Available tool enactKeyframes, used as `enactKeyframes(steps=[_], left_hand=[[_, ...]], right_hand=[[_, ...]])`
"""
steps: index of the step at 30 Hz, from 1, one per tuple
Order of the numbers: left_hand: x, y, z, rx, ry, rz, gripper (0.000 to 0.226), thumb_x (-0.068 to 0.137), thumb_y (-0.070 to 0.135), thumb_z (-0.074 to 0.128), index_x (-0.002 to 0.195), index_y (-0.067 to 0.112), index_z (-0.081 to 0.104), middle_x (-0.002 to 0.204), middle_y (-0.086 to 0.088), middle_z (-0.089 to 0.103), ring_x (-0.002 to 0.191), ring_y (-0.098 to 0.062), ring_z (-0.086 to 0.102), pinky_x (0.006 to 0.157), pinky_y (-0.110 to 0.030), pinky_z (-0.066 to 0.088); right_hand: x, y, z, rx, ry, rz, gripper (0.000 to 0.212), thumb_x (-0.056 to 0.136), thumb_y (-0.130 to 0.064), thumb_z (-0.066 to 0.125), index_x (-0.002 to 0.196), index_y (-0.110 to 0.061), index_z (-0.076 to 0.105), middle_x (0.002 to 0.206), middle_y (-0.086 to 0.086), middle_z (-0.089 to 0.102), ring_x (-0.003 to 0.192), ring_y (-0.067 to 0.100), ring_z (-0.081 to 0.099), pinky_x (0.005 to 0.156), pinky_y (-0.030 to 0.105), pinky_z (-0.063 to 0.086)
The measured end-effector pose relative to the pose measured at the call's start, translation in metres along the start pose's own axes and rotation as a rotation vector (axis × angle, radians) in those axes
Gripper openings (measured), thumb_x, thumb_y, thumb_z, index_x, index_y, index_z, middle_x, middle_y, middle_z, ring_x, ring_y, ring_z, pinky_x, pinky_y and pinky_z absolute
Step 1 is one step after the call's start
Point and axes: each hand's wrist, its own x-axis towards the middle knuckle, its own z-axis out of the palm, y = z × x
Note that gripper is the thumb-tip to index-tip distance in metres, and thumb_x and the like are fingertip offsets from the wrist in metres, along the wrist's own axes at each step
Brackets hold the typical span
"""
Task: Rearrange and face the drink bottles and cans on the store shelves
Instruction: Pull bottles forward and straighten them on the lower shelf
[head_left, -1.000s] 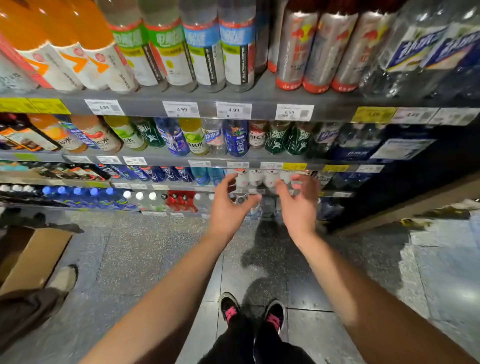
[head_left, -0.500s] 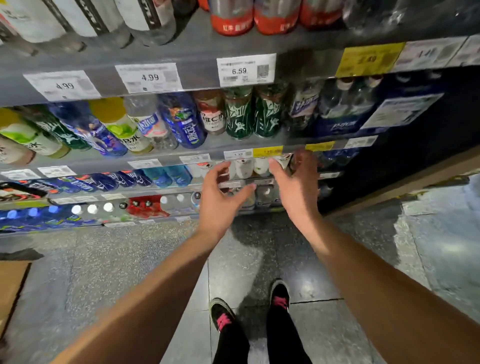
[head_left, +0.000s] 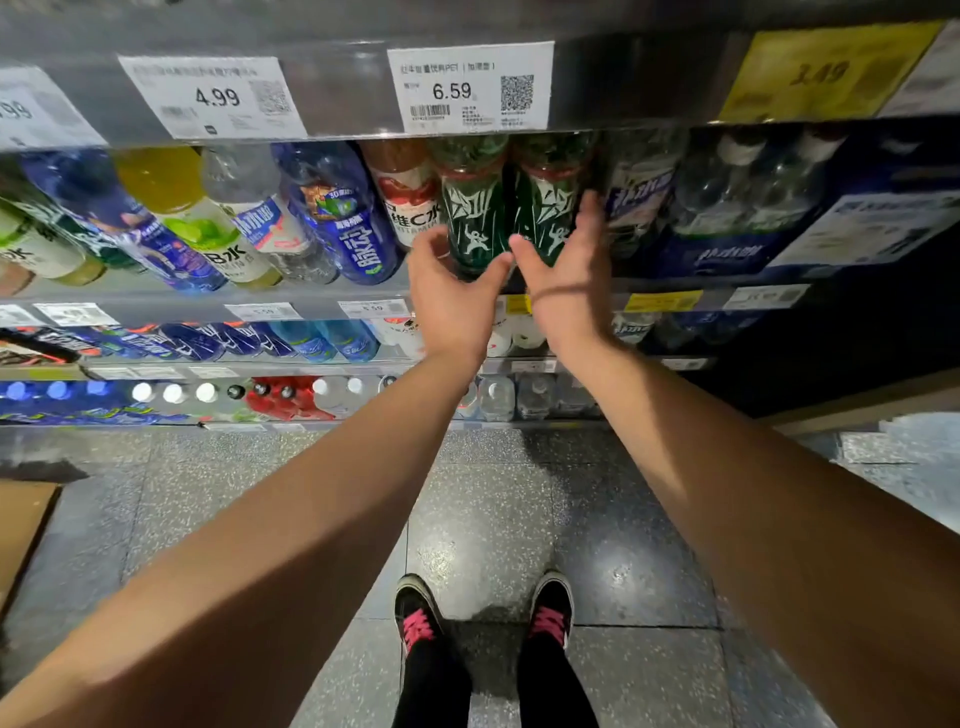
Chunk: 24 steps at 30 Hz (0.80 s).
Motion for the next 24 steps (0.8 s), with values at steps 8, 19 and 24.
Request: enactKeyframes(steps=[8, 19, 24], left_hand=[[0.027, 0.016, 0.012, 0.166, 0.081, 0.092, 0.059, 0.077, 0.033, 0.084, 0.117, 0.006, 0.051, 0.12, -0.006, 0.056, 0.114, -0.022, 0.054, 0.086, -0.021, 0.037], [0.012, 0.002, -0.051, 0.136, -0.11, 0.035, 0.048, 0.083, 0.02, 0.081, 0.12, 0.021, 0.051, 0.108, 0.008, 0.064, 0.09, 0.009, 0.061, 0.08, -0.005, 0.045], [0.009, 0.003, -0.112, 0.155, -0.017, -0.018, 0.041, 0.085, 0.018, 0.079, 0.118, 0.017, 0.055, 0.091, 0.025, 0.055, 0.076, 0.021, 0.054, 0.07, -0.005, 0.042]], right_hand=[[0.023, -0.01, 0.015, -0.274, 0.161, 0.001, 0.078, 0.081, -0.052, 0.075, 0.134, -0.002, 0.049, 0.117, 0.015, 0.066, 0.106, 0.031, 0.065, 0.082, 0.035, 0.05], [-0.043, -0.002, -0.02, 0.093, -0.016, 0.106, 0.068, 0.078, -0.009, 0.08, 0.131, -0.036, 0.046, 0.109, -0.024, 0.055, 0.093, -0.012, 0.054, 0.086, 0.01, 0.047], [-0.079, -0.027, -0.004, 0.073, -0.039, 0.061, 0.046, 0.066, -0.043, 0.089, 0.101, -0.02, 0.069, 0.088, -0.015, 0.071, 0.079, -0.005, 0.059, 0.068, 0.012, 0.05]])
